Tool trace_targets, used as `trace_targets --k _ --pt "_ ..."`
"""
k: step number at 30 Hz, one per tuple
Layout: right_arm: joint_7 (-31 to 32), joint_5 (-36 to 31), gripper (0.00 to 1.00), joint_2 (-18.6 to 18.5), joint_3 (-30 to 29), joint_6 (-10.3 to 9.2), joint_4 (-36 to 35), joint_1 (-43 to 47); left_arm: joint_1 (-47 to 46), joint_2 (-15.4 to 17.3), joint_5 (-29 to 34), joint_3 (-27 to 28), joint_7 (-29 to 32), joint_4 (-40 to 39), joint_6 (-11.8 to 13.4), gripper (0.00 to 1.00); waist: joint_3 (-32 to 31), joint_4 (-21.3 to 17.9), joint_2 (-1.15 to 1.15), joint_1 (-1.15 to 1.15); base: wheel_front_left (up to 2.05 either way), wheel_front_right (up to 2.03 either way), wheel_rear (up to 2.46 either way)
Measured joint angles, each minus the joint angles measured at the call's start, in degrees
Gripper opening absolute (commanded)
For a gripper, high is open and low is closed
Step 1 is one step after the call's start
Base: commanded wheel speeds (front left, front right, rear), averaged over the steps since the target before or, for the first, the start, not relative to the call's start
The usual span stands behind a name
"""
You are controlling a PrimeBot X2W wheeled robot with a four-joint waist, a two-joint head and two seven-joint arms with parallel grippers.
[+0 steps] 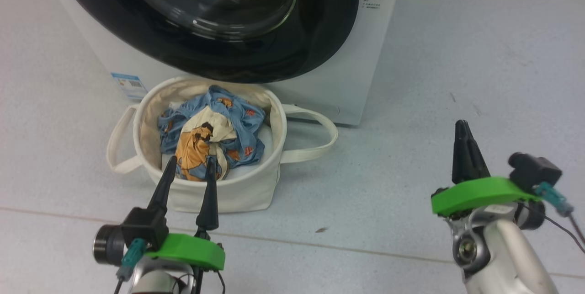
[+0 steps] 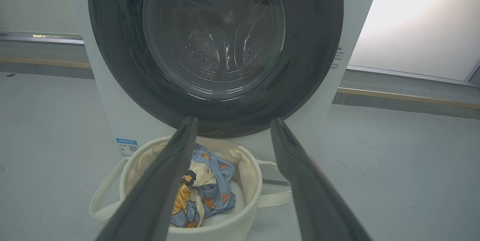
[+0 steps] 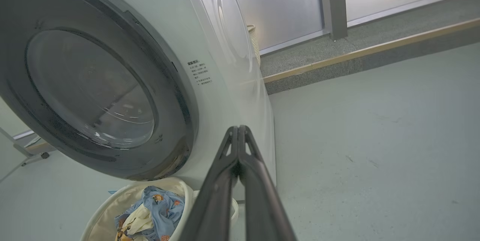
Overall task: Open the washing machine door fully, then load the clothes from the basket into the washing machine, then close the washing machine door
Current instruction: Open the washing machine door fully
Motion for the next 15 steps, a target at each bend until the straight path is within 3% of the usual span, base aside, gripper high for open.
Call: trace_targets --k 7,8,15 --pt "2.69 32.47 0.00 -0.02 0.43 -0.01 7.91 -9.01 -1.44 0.00 -1.43 -0.79 0.00 0.37 0.03 1.00 2.92 0.59 0.00 0.00 0.00 0.00 0.00" --pt "2.69 32.47 0.00 -0.02 0.43 -0.01 7.91 -9.01 -1.44 0.00 -1.43 -0.79 0.00 0.37 0.03 1.00 2.92 0.59 0.00 0.00 0.00 0.00 0.00" --pt "17.35 52.25 0.00 -1.72 -1.65 -0.01 8.18 -23.24 -5.73 -0.01 -2.77 -2.85 0.00 -0.43 0.55 1.00 8.85 1.45 0.00 0.01 0.00 0.00 0.00"
